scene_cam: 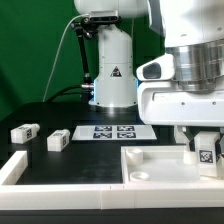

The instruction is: Assemble one leg

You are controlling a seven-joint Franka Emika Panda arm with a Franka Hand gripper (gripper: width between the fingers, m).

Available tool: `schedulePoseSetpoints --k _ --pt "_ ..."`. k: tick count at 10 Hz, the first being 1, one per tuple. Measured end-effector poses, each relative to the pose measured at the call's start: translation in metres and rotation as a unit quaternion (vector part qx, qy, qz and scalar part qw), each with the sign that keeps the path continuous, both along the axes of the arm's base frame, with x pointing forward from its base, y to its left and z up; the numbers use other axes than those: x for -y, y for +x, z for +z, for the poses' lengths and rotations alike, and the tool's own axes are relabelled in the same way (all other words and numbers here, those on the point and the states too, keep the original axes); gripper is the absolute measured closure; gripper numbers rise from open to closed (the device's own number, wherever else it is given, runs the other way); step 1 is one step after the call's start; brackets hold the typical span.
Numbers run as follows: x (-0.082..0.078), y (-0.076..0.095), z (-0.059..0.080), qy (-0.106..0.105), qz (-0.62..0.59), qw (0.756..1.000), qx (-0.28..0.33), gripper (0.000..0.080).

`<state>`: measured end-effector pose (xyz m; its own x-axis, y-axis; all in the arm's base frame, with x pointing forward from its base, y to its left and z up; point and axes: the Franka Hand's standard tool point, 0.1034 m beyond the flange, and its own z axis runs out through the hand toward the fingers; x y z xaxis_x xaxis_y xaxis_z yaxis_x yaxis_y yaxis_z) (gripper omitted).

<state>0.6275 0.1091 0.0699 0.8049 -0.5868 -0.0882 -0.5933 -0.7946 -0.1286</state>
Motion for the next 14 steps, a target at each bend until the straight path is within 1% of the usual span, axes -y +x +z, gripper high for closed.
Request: schedulePoseSetpoints --k 1,2,3,4,6,8,9,10,11,12,13,14 --pt "-0.0004 -0.0014 -0.0001 -0.001 -0.067 0.998 0.0 0.0509" --pt "-0.0004 -0.0018 -0.0006 0.004 -0.129 0.992 -0.006 0.0509" --pt "-0.0013 -0.0021 -0.0009 0.009 -0.203 0.979 -0.016 0.0509" --pt "-0.003 -0.0032 -0.0021 0.01 -0.281 0.959 -0.025 0.0509" --pt "-0.0057 -0.0041 -0.0024 0.011 -0.373 0.927 -0.04 0.0509" --pt "-0.0058 -0.0041 -0.0028 0.019 -0.443 0.895 -0.055 0.0509" --pt "-0.0063 -0.0041 -0.0029 0.021 -0.461 0.885 -0.058 0.0495" --pt "-0.0071 -0.0043 -0.003 0.021 -0.459 0.886 -0.058 0.0495" --pt "-0.0064 -0.0042 -0.0034 0.02 -0.442 0.895 -0.055 0.0317" --pt "-0.0036 -0.0035 -0.0042 0.019 -0.409 0.911 -0.049 0.0187" --pt "-0.0032 -0.0028 -0.0037 0.019 -0.39 0.92 -0.047 0.0187" --pt "-0.005 -0.0026 -0.0018 0.016 -0.328 0.943 -0.043 0.016"
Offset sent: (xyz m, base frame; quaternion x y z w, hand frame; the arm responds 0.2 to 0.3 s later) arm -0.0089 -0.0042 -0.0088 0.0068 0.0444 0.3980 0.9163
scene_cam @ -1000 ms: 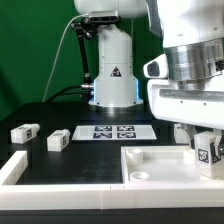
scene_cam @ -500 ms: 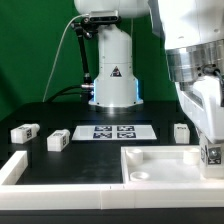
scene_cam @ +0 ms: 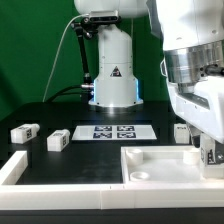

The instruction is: Assemble one leg

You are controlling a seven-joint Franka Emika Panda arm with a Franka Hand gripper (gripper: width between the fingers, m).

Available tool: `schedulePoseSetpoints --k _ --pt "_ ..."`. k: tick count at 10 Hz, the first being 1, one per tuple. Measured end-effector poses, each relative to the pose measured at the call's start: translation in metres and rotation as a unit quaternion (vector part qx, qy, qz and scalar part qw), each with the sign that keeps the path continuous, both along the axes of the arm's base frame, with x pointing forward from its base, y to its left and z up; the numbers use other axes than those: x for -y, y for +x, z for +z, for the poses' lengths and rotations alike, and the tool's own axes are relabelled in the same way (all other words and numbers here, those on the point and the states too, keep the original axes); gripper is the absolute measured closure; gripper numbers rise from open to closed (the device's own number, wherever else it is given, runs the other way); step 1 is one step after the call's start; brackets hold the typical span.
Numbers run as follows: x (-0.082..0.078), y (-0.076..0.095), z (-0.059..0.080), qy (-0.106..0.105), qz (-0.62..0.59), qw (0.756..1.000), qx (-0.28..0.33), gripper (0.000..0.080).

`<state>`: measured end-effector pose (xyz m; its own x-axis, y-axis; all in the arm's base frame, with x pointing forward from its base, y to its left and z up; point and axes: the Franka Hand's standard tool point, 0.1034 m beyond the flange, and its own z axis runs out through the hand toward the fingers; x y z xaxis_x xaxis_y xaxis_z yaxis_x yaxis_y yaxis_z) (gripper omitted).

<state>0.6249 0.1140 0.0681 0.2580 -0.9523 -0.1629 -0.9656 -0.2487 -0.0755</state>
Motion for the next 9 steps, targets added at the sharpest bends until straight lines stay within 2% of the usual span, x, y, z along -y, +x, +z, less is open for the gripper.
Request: schedulePoseSetpoints --k 2,5,7,9 --pt "-0.0041 0.0006 0.0007 -0.002 0.103 0.995 0.01 0.0152" --pt "-0.0061 0.0007 0.0012 -0.021 0.268 0.963 0.033 0.0151" --pt "-0.0091 0.0004 0.0016 -0.046 0.385 0.921 0.043 0.0151" --pt "-0.0066 0.0008 0.0016 -0.051 0.487 0.87 0.055 0.0151"
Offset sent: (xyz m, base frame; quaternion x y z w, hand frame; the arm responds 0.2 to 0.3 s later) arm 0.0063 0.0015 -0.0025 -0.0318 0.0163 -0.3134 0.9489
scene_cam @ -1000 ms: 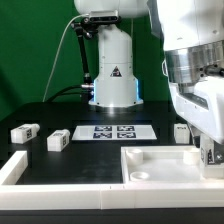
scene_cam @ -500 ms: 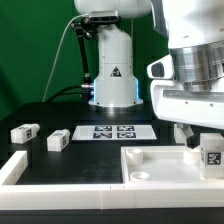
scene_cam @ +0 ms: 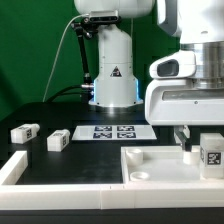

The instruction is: Assemble one leg

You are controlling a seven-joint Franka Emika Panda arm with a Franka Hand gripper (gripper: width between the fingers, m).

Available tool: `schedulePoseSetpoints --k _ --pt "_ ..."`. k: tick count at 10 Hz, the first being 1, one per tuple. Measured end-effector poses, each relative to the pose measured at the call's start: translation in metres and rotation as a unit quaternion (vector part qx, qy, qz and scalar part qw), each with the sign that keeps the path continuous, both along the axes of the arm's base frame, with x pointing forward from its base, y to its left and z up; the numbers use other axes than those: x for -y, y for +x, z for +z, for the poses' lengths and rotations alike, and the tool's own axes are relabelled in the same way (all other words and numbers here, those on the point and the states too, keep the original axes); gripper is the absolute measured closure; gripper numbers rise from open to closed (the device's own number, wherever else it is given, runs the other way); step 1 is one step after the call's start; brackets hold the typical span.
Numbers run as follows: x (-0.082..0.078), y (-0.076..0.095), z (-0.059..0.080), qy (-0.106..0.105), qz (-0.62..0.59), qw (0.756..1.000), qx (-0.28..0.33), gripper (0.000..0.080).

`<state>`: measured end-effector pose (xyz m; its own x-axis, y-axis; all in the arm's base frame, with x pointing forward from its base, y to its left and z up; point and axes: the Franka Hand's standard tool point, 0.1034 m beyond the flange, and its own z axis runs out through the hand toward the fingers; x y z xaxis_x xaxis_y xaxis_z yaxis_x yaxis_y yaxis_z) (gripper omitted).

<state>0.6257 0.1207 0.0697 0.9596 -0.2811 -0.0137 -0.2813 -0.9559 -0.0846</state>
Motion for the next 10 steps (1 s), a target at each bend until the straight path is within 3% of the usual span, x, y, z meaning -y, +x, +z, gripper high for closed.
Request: schedulePoseSetpoints --k 3,5,7,9,10 --pt "0.0044 0.001 0.0001 -0.001 0.122 0.993 0.011 0.0151" --pt "0.0042 0.0009 0.0001 -0.001 0.113 0.994 0.01 0.0178" --pt "0.0042 0.001 0.0001 -0.001 0.113 0.994 0.01 0.0515" --pt "0.0043 0.001 -0.0001 0.001 0.086 0.996 0.009 0.0511" --pt "0.0064 0.0013 -0.0005 0.013 -0.007 1.0 0.002 0.0511"
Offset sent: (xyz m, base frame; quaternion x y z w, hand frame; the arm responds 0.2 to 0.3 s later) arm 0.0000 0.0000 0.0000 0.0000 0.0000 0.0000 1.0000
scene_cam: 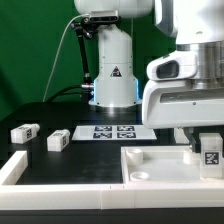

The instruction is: Assemble one leg

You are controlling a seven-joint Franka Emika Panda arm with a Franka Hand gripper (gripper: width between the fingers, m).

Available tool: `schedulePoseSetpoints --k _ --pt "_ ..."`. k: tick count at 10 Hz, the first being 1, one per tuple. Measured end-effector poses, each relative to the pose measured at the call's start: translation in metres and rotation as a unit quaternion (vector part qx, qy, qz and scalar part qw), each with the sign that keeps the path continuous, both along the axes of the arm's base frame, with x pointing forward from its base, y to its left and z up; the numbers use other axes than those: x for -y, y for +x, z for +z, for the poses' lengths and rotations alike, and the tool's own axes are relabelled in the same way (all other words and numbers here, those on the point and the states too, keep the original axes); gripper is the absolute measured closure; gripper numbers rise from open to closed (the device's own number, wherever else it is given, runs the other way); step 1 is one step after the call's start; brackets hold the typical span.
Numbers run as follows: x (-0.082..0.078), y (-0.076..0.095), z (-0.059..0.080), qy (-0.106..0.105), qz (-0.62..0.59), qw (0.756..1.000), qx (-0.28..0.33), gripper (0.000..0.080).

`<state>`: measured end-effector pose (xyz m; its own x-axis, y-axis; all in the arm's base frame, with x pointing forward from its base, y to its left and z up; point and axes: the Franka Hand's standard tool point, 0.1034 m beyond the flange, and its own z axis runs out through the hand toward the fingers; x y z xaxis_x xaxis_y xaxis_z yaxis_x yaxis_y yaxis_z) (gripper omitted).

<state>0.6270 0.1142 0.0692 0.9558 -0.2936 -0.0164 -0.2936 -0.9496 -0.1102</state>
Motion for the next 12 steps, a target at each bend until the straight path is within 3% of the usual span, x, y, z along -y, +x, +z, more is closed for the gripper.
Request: schedulePoseSetpoints --k 2,5,9,12 --pt "0.001 -0.0005 -0.0006 0.014 -0.105 0.994 -0.013 0.0511" --pt "0.0 -0.0023 -0.0016 0.032 -0.286 0.957 -0.03 0.0511" --pt "-0.0033 -0.0032 -0.0018 0.037 -0.508 0.858 -0.059 0.0509" --pt "-0.0055 -0.0027 -0.0014 0.039 -0.605 0.792 -0.073 0.0509"
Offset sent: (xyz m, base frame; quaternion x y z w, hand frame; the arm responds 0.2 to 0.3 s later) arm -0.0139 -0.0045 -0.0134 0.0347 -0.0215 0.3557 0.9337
